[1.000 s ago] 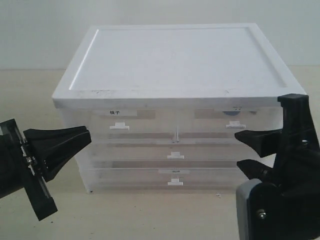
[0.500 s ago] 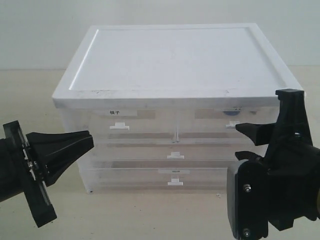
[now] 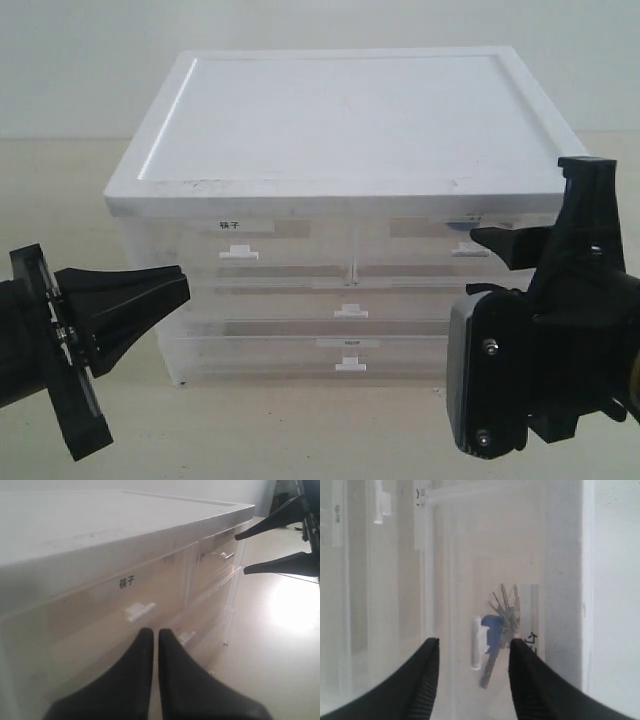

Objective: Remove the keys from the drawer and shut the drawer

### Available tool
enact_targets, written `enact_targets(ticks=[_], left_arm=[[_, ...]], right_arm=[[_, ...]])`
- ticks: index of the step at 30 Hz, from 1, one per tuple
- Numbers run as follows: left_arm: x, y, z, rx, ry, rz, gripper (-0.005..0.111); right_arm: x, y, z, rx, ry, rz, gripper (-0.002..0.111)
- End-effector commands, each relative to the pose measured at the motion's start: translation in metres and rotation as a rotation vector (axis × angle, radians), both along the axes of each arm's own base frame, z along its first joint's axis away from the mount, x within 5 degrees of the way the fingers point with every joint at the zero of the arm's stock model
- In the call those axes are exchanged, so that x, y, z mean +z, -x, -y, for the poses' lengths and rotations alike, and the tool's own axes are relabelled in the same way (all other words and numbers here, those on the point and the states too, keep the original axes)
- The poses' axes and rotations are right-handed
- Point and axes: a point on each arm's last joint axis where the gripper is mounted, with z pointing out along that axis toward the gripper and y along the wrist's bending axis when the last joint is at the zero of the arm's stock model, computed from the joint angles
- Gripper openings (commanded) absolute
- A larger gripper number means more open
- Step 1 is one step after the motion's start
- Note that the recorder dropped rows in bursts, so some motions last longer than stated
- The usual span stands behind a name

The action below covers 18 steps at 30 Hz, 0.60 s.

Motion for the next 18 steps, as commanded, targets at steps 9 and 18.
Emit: enact_targets(ticks=[9, 18], left_arm=[[0.001, 0.000, 0.002, -0.020, 0.009, 0.000, 0.005], [0.001, 0.000, 0.002, -0.020, 0.009, 0.000, 0.005]], right_arm=[[-0.002, -0.010, 0.007, -0.005, 0.000, -0.054, 0.039], [-0.003, -0.021, -0.007, -0.027, 0.007, -0.071, 0.039]])
